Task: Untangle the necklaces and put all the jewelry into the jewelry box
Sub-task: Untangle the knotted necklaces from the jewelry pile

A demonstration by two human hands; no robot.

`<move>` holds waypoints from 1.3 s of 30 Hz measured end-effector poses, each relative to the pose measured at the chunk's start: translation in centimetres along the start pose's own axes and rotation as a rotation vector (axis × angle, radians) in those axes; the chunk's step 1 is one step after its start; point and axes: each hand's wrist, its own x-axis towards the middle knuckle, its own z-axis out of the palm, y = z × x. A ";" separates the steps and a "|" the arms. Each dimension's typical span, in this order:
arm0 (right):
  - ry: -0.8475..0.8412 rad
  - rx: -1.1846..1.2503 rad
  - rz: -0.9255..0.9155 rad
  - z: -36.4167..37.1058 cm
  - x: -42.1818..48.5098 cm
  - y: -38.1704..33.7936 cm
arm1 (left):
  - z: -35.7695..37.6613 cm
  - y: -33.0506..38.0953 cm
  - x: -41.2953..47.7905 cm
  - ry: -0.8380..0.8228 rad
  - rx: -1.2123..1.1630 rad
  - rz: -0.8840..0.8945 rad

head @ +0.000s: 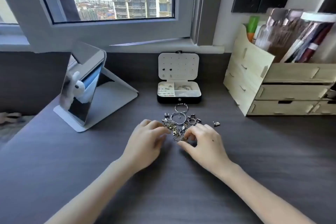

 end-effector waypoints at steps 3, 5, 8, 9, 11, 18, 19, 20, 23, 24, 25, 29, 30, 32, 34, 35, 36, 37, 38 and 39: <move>-0.022 -0.008 0.013 0.2 0.3 0.3 | 0.8 -0.3 0.6 -0.029 0.020 0.034; -0.045 0.029 0.020 0.2 0.3 0.5 | 1.3 -0.6 0.9 -0.080 0.044 0.030; -0.060 0.069 -0.020 -0.2 -0.2 0.6 | 1.4 -1.1 0.6 -0.093 0.087 0.024; -0.066 0.077 -0.032 -0.3 -0.3 0.7 | 1.2 -1.2 0.5 -0.084 0.097 0.019; -0.097 0.087 -0.052 -0.7 -0.8 0.8 | 0.6 -1.5 0.2 -0.075 0.113 0.005; -0.231 0.139 -0.127 -2.5 -2.5 1.2 | -1.4 -2.9 -1.5 -0.079 0.139 -0.065; -0.255 0.145 -0.135 -2.7 -2.6 1.3 | -1.5 -3.1 -1.6 -0.082 0.146 -0.081; -0.284 0.150 -0.141 -2.9 -2.7 1.4 | -1.7 -3.3 -1.7 -0.077 0.155 -0.101; -0.361 0.190 -0.153 -3.7 -2.4 1.5 | -2.0 -3.7 -1.7 -0.054 0.198 -0.150; -0.365 0.214 -0.137 -4.0 -2.2 1.6 | -2.1 -3.5 -1.5 -0.045 0.199 -0.166; -0.346 0.228 -0.122 -4.1 -1.9 1.7 | -2.2 -3.2 -1.4 -0.036 0.198 -0.167; -0.214 0.175 -0.055 -3.6 -0.5 2.2 | -1.6 -0.7 -0.7 -0.071 0.130 -0.021; -0.203 0.165 -0.045 -3.4 -0.3 2.3 | -1.4 0.1 -0.6 -0.105 0.107 0.036; -0.208 0.149 -0.044 -3.0 0.0 2.3 | -0.7 1.3 -0.5 -0.170 0.075 0.114; -0.236 0.129 -0.063 -2.6 0.1 2.2 | -0.1 1.9 -0.5 -0.212 0.055 0.143; -0.247 0.122 -0.071 -2.4 0.1 2.1 | 0.1 2.0 -0.6 -0.226 0.053 0.152; -0.253 0.122 -0.072 -2.3 0.1 2.0 | 0.3 1.9 -0.7 -0.239 0.056 0.159; -0.254 0.127 -0.067 -2.3 0.1 2.0 | 0.3 1.8 -0.9 -0.249 0.060 0.162; -0.252 0.137 -0.055 -2.3 0.2 2.0 | 0.3 1.7 -1.0 -0.253 0.065 0.163; -0.255 0.153 -0.037 -2.4 0.2 2.1 | 0.1 1.6 -1.1 -0.253 0.068 0.162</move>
